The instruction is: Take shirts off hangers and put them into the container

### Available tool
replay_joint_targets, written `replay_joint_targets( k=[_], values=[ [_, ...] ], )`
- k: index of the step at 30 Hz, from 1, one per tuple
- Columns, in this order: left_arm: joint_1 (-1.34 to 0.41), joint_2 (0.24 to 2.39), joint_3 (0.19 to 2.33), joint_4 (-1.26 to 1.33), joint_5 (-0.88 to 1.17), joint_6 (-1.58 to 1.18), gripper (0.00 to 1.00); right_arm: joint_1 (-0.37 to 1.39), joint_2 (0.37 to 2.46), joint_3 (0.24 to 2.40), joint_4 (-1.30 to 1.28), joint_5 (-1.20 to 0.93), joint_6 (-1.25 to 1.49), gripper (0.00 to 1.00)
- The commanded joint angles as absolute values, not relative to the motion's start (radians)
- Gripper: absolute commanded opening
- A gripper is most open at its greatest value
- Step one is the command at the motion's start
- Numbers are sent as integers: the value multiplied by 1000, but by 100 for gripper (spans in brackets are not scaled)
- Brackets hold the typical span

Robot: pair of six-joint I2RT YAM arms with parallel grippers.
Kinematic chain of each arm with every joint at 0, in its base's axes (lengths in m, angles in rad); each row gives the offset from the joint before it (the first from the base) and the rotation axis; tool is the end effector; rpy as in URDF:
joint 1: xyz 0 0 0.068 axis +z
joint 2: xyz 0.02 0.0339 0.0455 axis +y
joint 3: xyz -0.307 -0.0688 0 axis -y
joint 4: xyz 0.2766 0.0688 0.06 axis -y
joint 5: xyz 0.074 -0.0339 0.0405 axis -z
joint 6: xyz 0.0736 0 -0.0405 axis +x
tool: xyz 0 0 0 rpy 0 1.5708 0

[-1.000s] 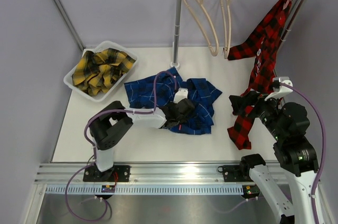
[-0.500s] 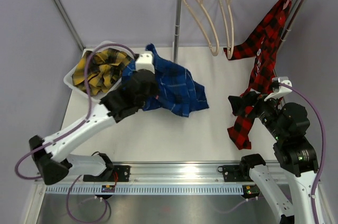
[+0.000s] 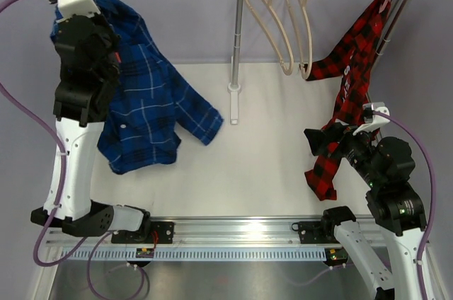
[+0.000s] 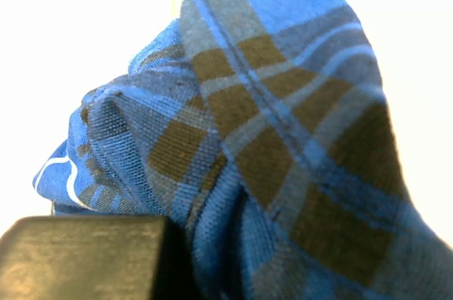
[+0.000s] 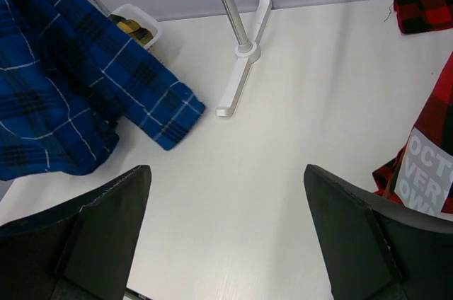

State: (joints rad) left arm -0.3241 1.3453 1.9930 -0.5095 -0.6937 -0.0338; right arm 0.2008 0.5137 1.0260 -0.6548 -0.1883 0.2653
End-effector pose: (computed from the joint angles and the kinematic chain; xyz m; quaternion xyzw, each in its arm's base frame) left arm 0.2663 -0.0398 0.6455 -0.1644 0.6481 0.0934 0.7377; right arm 0.1042 0.0353 0.4315 -0.0373 0.7539 0.2197 0.6180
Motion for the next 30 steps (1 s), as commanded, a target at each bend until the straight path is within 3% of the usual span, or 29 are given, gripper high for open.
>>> replay_joint_targets(
  k=[1, 7, 14, 21, 28, 30],
  values=[
    [-175, 1396, 2011, -488, -556, -58, 0, 199, 520, 1023, -614, -222, 262, 99],
    [-66, 1420, 1746, -344, -496, -135, 0, 201, 520, 1003, -597, -239, 265, 99],
    [-23, 1627, 1435, -281, -371, -259, 0, 202, 511, 997, -592, -238, 264, 99],
    [33, 1931, 1456, -350, -250, -350, 0, 225, 508, 988, -591, -207, 252, 99],
    [48, 2043, 1535, -463, -187, -354, 0, 241, 514, 980, -580, -192, 244, 99],
    [52, 2045, 1557, -501, -167, -348, 6, 242, 514, 980, -577, -193, 244, 99]
  ],
)
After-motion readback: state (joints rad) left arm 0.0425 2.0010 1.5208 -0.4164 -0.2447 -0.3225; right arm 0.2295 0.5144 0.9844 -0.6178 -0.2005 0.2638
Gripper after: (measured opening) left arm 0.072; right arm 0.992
